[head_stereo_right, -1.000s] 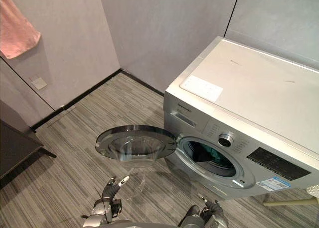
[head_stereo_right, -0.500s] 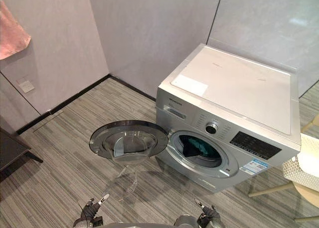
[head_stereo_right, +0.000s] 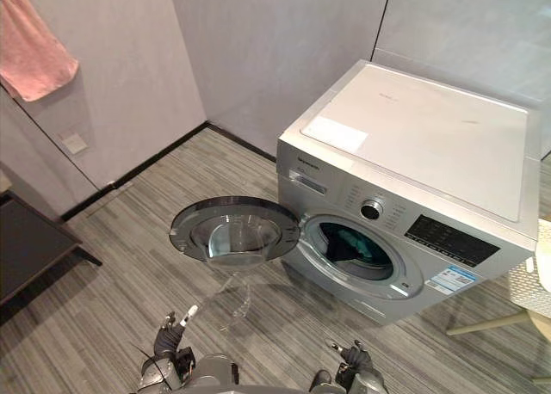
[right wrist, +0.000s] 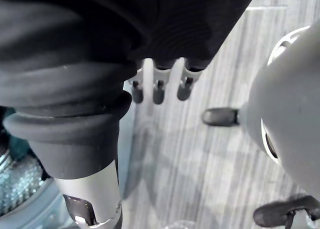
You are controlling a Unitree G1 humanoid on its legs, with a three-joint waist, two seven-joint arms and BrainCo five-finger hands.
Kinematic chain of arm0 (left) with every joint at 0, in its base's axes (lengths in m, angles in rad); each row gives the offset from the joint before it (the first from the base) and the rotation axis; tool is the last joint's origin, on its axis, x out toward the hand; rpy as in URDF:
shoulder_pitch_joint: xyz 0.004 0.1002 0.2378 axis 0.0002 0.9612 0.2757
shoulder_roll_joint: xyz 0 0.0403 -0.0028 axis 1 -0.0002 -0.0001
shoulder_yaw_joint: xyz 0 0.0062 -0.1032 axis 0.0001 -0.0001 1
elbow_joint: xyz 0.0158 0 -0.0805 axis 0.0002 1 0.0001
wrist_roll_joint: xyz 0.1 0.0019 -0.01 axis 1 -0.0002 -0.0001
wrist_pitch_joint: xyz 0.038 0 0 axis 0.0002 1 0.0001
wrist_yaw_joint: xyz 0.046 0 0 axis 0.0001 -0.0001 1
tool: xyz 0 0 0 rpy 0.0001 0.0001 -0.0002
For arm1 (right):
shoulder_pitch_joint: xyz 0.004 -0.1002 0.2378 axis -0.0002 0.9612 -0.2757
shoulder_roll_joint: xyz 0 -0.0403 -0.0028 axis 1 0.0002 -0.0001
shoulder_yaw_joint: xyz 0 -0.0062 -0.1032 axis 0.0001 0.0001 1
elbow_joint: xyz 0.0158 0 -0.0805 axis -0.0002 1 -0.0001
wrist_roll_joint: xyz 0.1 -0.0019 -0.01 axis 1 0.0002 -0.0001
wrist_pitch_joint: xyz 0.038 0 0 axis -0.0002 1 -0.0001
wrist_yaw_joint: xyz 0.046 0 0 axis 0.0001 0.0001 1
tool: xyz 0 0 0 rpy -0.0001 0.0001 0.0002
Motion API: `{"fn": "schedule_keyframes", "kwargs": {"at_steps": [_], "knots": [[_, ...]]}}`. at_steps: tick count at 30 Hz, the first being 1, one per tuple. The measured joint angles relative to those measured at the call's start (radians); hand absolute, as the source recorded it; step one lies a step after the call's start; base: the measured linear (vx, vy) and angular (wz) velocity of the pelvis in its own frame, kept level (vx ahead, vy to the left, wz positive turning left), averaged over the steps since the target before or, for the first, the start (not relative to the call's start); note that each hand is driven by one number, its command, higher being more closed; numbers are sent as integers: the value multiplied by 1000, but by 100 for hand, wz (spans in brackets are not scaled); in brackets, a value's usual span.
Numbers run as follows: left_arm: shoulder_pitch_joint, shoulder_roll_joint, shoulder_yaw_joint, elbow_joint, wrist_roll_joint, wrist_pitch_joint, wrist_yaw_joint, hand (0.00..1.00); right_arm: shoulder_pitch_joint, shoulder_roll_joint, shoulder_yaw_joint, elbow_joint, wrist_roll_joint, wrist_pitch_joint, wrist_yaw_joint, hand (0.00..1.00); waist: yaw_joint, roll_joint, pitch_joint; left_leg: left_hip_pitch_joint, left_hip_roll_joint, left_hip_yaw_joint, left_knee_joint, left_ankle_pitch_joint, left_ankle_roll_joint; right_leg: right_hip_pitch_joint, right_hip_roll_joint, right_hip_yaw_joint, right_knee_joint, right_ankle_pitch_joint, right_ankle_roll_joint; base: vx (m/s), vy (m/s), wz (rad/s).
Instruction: Pick up the laundry basket with both hands and put the clothes into the washing machine.
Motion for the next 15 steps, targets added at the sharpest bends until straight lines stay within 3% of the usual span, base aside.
{"fn": "schedule_keyframes", "kwargs": {"at_steps": [2,5,6,8,9,10,12,15], "knots": [[4,2,65,-126,-6,-12,14,0,1,-4,-20,0,-6,1,-4,0,0,-2,2,-2,-1,8,-40,-7,5,-28,-3,33,3,0,1,3,103,-21],[0,12,214,-282,8,-41,69,0,38,-15,-36,-19,-8,0,-2,0,-2,29,-24,85,-2,14,-206,-83,12,-51,11,72,-4,25,30,-7,110,-37],[-9,27,233,-294,11,-49,81,0,46,-13,-42,-20,-10,-2,-1,0,-4,21,-27,103,-14,21,-246,-86,16,-48,5,77,-16,35,31,31,125,-26],[-52,93,265,-301,22,-56,132,0,90,0,-61,-23,-26,0,6,0,-7,-7,-52,139,-59,54,-342,-41,25,-53,-35,77,-31,70,31,55,105,-5],[-62,106,267,-301,30,-55,145,0,96,1,-71,-26,-28,-1,3,0,-8,0,-54,148,-68,56,-362,-32,29,-53,-39,75,-31,71,32,81,79,9],[-86,126,268,-301,46,-55,162,0,114,-2,-76,-32,-28,-1,2,0,-10,-12,-70,165,-81,57,-393,-20,34,-51,-48,72,-31,73,36,84,75,2],[-129,157,269,-301,52,-56,179,0,119,-3,-75,-50,-25,-1,5,0,-9,1,-71,178,-91,69,-428,-9,39,-60,-56,72,-34,74,38,59,52,-10],[-207,247,271,-301,93,-57,205,0,120,6,-63,-76,-27,-2,11,0,-16,-6,-79,147,-97,90,-469,5,33,-117,-69,80,-31,78,42,41,17,-12]]}}
